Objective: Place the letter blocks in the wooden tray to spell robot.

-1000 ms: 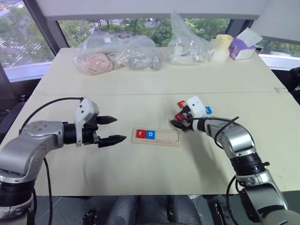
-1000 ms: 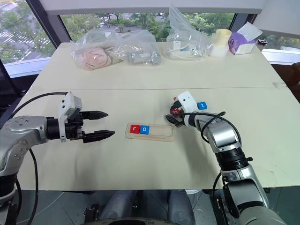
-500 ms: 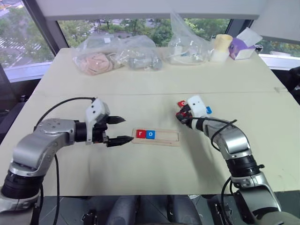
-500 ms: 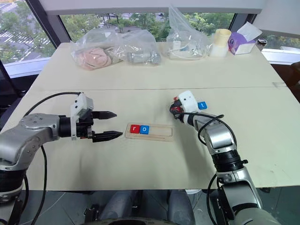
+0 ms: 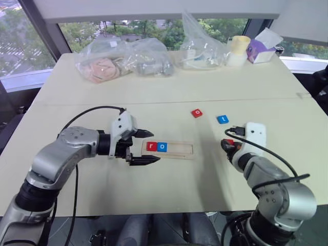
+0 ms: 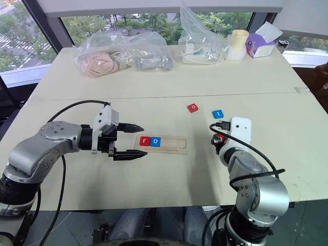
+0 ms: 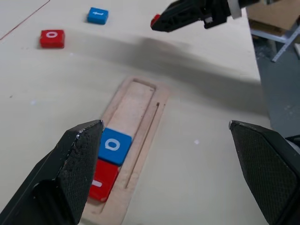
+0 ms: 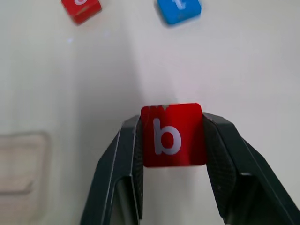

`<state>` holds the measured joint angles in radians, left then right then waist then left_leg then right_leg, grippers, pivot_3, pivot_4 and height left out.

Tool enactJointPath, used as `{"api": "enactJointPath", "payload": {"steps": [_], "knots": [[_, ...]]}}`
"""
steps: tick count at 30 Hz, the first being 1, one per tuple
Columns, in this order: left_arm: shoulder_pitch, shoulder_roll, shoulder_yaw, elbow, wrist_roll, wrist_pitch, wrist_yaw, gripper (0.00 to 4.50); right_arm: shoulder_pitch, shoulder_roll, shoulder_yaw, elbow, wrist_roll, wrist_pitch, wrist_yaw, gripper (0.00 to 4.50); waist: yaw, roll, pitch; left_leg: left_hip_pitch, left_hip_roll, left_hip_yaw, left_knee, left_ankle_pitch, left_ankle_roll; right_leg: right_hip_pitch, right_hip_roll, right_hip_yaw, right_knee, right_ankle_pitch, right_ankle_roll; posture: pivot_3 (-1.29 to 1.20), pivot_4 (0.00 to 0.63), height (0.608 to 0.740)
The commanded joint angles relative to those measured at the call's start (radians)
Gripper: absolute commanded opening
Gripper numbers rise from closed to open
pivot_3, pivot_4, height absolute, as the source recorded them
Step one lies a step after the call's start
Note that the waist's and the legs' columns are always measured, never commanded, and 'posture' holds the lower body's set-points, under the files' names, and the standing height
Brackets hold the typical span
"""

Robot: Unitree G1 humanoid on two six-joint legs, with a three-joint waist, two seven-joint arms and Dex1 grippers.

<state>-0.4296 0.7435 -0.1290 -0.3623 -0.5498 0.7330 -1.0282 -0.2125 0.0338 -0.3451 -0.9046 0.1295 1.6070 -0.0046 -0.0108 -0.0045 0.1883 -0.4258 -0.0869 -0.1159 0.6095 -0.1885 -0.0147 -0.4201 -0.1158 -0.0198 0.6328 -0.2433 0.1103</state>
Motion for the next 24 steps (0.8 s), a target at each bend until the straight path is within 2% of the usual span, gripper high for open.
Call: {"api": "enactJointPath", "payload": {"steps": [1,10,12,13,16,17,20,22,24], "knots": [[-0.018,0.006,-0.006,0.016,0.014,-0.036,-0.032,4.5,0.053,0.029,0.022,-0.072,-0.002,0.007,-0.016,1.19,0.0,0.0,0.0,0.0,0.0,0.0,0.0,0.0,0.0,0.0,0.0,0.0,0.0,0.0,0.0,0.0,0.15,0.74],[-0.005,0.006,-0.01,0.005,0.011,-0.027,-0.046,4.5,0.115,0.034,0.051,-0.102,0.011,0.007,-0.006,1.19,-0.003,0.0,0.0,0.0,0.0,0.002,-0.001,0.0,0.0,-0.002,0.0,0.003,0.0,0.0,0.0,0.0,0.15,0.74],[0.007,0.011,-0.009,0.004,0.009,-0.021,-0.048,4.5,0.124,0.033,0.053,-0.114,0.015,0.007,0.0,2.27,-0.003,0.0,0.0,0.0,0.0,0.002,-0.001,0.0,0.0,-0.002,0.0,0.003,-0.001,0.0,0.0,0.0,0.15,0.74],[0.015,0.016,-0.008,0.002,0.007,-0.017,-0.05,4.5,0.13,0.033,0.055,-0.121,0.015,0.007,0.001,2.63,-0.003,0.0,0.0,0.0,0.0,0.002,-0.001,0.0,0.0,-0.002,-0.001,0.003,-0.001,0.0,0.0,0.0,0.15,0.74],[0.022,0.028,-0.008,0.024,0.016,-0.024,-0.062,4.5,0.147,-0.038,0.095,-0.133,0.074,0.007,0.07,4.22,-0.004,0.0,0.0,0.0,0.0,0.002,-0.001,0.0,0.0,-0.002,-0.001,0.003,-0.001,0.0,0.0,0.0,0.15,0.74],[0.016,0.027,-0.003,0.031,0.01,-0.021,-0.065,4.5,0.14,-0.072,0.098,-0.137,0.106,0.007,0.112,4.37,-0.004,0.0,0.0,0.0,0.0,0.002,-0.001,0.0,0.0,-0.002,-0.001,0.003,-0.001,0.0,0.0,0.0,0.15,0.74],[0.001,0.031,-0.003,0.049,0.015,-0.031,-0.08,4.5,0.106,-0.224,0.064,-0.143,0.177,0.007,0.224,4.37,-0.002,0.0,0.0,0.0,0.0,0.002,-0.001,0.0,0.0,-0.001,-0.001,0.003,-0.001,0.0,0.0,0.0,0.15,0.74],[-0.005,0.034,-0.004,0.057,0.017,-0.038,-0.093,4.5,0.067,-0.324,0.0,-0.127,0.244,0.007,0.343,4.37,-0.001,0.0,0.0,0.0,0.0,0.002,0.0,0.0,0.0,0.0,-0.001,0.003,-0.001,0.0,0.001,0.0,0.15,0.74],[-0.02,0.025,0.002,0.062,0.002,-0.038,-0.106,4.5,0.051,-0.449,-0.07,-0.066,0.313,-0.074,0.485,4.37,0.001,-0.001,0.001,-0.001,0.0,0.002,0.001,0.0,0.0,0.0,-0.001,0.002,-0.001,-0.001,0.002,0.0,0.15,0.74]]}}
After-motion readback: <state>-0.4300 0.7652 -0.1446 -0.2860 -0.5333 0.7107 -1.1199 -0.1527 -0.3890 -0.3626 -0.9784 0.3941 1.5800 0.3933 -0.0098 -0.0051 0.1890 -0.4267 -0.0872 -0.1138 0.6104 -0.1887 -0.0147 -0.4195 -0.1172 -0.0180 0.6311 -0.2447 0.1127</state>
